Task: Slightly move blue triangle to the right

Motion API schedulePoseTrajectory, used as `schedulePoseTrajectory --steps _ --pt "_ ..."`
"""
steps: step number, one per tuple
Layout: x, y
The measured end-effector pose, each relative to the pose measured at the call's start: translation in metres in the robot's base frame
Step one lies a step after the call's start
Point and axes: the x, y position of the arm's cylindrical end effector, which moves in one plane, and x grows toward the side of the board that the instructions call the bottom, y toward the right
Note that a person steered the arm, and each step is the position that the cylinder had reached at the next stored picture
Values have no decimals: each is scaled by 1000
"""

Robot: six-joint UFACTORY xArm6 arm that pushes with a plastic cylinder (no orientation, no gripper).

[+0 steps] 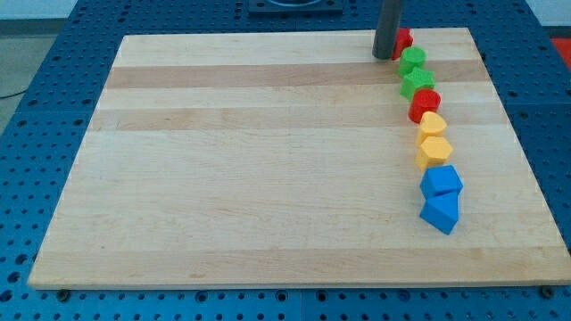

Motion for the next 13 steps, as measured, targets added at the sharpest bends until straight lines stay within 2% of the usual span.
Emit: schedulePoseTrajectory --steps 2,3,5,6,7,13 --pt "-12 0" --pt "14 -31" --pt "226 -27" --pt "259 -57" --pt "281 -58" --pt "285 2"
